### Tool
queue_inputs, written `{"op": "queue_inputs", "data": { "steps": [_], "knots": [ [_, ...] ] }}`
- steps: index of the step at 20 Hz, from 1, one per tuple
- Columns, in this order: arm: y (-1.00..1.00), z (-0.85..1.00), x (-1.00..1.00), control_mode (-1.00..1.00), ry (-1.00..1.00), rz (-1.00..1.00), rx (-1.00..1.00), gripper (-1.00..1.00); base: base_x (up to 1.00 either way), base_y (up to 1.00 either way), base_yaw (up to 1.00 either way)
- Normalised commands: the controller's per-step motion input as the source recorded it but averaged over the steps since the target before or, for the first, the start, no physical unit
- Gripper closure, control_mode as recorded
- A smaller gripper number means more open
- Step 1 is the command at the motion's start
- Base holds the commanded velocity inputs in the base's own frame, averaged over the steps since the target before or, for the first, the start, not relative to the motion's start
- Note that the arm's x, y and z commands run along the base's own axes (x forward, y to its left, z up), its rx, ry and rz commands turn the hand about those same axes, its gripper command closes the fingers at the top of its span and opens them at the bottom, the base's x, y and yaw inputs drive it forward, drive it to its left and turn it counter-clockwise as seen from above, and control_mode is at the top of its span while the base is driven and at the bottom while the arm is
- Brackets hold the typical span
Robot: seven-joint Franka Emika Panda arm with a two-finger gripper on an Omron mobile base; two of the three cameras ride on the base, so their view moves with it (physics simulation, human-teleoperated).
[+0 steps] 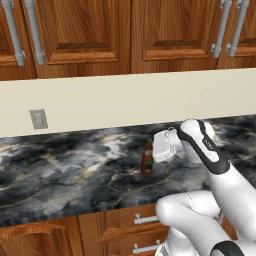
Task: Place the drinks on the dining counter in a tight cluster.
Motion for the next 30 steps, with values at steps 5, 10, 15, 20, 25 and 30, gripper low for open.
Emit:
{"op": "queue_inputs", "data": {
  "steps": [5, 10, 15, 20, 25, 30],
  "knots": [
    [-0.07, 0.58, -0.57, -1.00, -0.07, 0.00, 0.00, 1.00, 0.00, 0.00, 0.00],
    [-0.01, 0.78, -0.63, -1.00, -0.09, 0.00, 0.01, 1.00, 0.00, 0.00, 0.00],
    [-0.01, 0.80, -0.62, -1.00, -0.01, 0.00, 0.00, 1.00, 0.00, 0.00, 0.00],
    [0.00, 0.63, -0.52, -1.00, -0.02, 0.00, 0.00, 1.00, 0.00, 0.00, 0.00],
    [0.00, 0.62, -0.43, -1.00, -0.11, 0.00, 0.00, 1.00, 0.00, 0.00, 0.00],
    [0.00, 0.01, -0.02, -1.00, 0.00, 0.00, 0.00, 1.00, 0.00, 0.00, 0.00]
  ]
}}
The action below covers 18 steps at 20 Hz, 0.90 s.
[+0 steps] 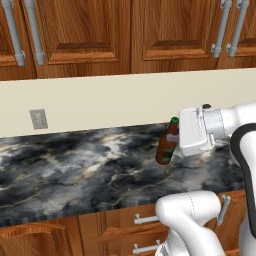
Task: Place the drinks on the dining counter in a tight cluster.
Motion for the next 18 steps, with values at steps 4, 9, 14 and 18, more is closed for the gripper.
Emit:
{"op": "queue_inputs", "data": {
  "steps": [4, 9, 14, 18],
  "knots": [
    [0.00, 0.00, 0.00, -1.00, 0.00, 0.00, 0.00, 1.00, 0.00, 0.00, 0.00],
    [0.00, 0.00, 0.00, 1.00, 0.00, 0.00, 0.00, 1.00, -0.43, 0.01, 0.00],
    [0.00, 0.00, 0.00, 1.00, 0.00, 0.00, 0.00, 1.00, -0.92, 0.00, -0.01],
    [0.00, 0.00, 0.00, 1.00, 0.00, 0.00, 0.00, 1.00, -0.25, 0.13, 0.25]
  ]
}}
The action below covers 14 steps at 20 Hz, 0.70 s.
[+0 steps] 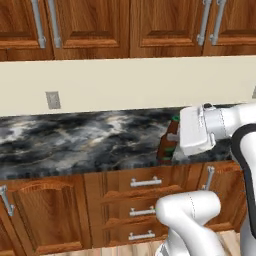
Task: Place the drinks on the dining counter in a tight cluster.
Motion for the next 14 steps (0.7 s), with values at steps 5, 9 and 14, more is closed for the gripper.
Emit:
{"op": "queue_inputs", "data": {
  "steps": [5, 9, 14],
  "knots": [
    [0.00, 0.00, 0.00, 1.00, 0.00, 0.00, 0.00, 1.00, 0.00, 0.03, 0.94],
    [0.00, 0.00, 0.00, 1.00, 0.00, 0.00, 0.00, 1.00, 0.00, 0.00, 1.00],
    [0.00, 0.00, 0.00, 1.00, 0.00, 0.00, 0.00, 1.00, 0.00, 0.00, 1.00]
  ]
}}
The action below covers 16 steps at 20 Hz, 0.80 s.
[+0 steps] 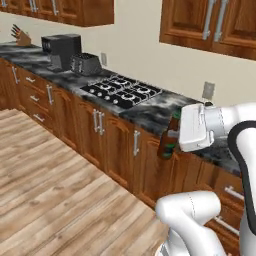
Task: Place the drinks on the dining counter in a tight cluster.
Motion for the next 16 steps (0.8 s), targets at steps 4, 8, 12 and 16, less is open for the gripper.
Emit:
{"op": "queue_inputs", "data": {
  "steps": [4, 8, 12, 16],
  "knots": [
    [0.00, 0.00, 0.00, 1.00, 0.00, 0.00, 0.00, 1.00, 0.00, 0.00, 1.00],
    [0.00, 0.00, 0.00, 1.00, 0.00, 0.00, 0.00, 1.00, 0.00, 0.00, 1.00],
    [0.00, 0.00, 0.00, 1.00, 0.00, 0.00, 0.00, 1.00, 0.00, 0.00, 1.00],
    [0.00, 0.00, 0.00, 1.00, 0.00, 0.00, 0.00, 1.00, 0.00, 0.02, 0.95]
  ]
}}
